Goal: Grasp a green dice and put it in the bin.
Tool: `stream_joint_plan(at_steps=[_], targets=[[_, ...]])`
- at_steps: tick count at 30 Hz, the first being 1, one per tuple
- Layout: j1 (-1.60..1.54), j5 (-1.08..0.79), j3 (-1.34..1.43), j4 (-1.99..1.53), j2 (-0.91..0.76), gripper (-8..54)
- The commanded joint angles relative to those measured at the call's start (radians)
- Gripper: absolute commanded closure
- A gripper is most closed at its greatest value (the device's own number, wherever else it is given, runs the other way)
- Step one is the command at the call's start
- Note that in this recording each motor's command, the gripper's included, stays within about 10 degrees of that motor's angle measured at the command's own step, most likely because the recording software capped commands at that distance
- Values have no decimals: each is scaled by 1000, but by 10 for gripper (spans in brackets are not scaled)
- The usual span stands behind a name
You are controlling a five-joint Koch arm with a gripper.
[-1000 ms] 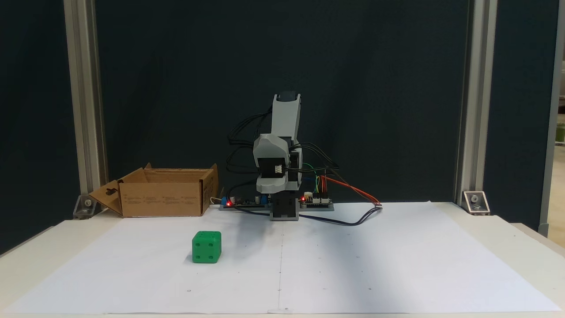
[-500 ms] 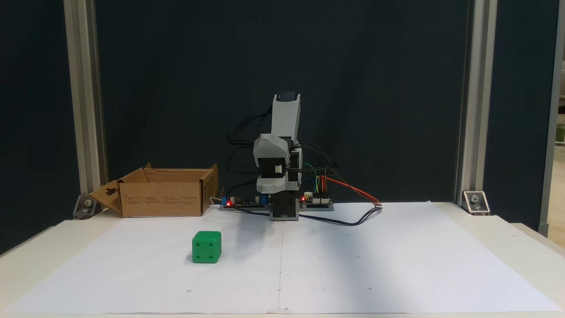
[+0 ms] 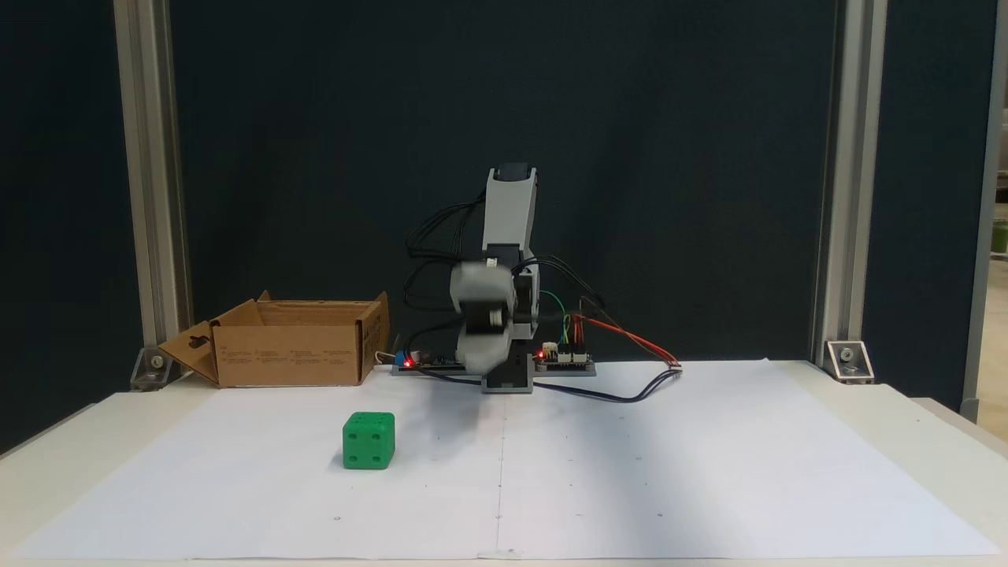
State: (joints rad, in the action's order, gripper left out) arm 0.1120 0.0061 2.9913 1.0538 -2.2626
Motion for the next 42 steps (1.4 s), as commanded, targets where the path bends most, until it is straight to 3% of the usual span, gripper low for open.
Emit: stream_joint_plan(at_steps=[1, 9, 18, 22, 33, 42], targets=[[29, 5, -143, -156, -106, 24], [66, 5, -319, -696, -106, 23], [123, 5, -780, -1296, -86, 22], [209, -8, -1009, -1560, 91, 21], [310, -382, -1413, -2248, 497, 20], [322, -515, -1637, -2276, 634, 18]])
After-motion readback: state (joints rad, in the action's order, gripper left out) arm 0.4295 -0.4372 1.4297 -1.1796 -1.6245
